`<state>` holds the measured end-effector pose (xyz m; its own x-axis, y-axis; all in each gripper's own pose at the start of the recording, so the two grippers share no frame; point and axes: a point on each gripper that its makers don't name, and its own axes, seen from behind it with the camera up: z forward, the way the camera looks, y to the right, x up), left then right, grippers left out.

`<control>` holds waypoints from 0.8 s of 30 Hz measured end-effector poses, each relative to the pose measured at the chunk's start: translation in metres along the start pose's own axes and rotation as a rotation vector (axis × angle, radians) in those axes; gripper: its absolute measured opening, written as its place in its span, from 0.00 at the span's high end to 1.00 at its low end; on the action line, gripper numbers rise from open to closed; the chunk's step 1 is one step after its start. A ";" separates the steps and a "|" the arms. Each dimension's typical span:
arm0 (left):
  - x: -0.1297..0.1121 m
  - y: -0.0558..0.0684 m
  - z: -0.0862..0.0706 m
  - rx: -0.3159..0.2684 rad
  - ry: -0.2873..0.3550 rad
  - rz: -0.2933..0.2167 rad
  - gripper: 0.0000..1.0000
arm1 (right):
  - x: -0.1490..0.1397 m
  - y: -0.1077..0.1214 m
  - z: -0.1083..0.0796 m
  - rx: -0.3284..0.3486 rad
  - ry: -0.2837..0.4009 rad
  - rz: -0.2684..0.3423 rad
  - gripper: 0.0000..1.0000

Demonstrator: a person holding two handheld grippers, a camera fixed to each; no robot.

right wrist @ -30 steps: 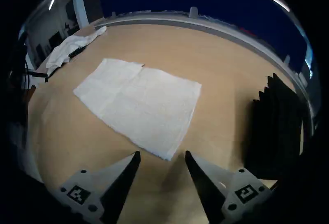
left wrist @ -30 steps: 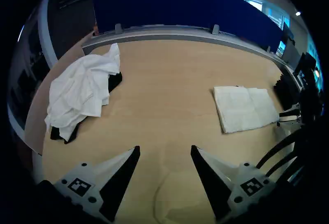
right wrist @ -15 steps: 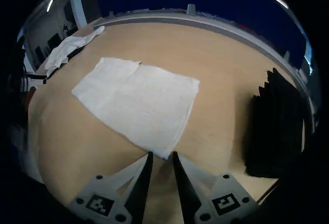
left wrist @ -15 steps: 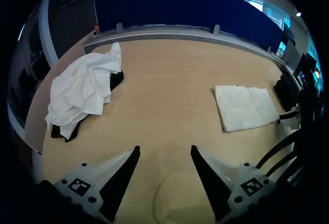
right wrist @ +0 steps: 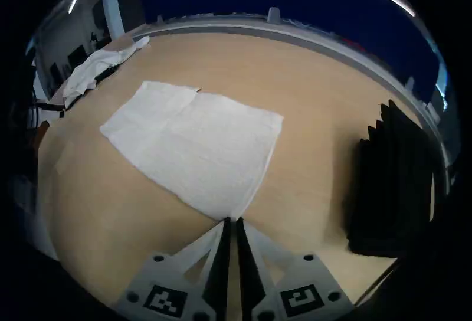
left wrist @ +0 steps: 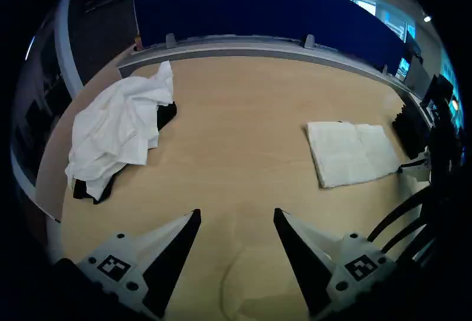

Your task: Fold towel

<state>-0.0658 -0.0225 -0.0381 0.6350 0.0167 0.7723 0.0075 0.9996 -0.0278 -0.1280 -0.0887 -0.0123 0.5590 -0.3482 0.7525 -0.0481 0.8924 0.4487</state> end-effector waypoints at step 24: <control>0.003 -0.004 -0.010 0.000 0.008 -0.004 0.09 | 0.051 -0.006 -0.032 0.014 0.097 0.053 0.98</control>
<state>-0.0563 -0.0263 -0.0422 0.6415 0.0127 0.7670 0.0096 0.9997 -0.0245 -0.0723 -0.1025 0.0082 0.6330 -0.2703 0.7255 -0.0910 0.9046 0.4164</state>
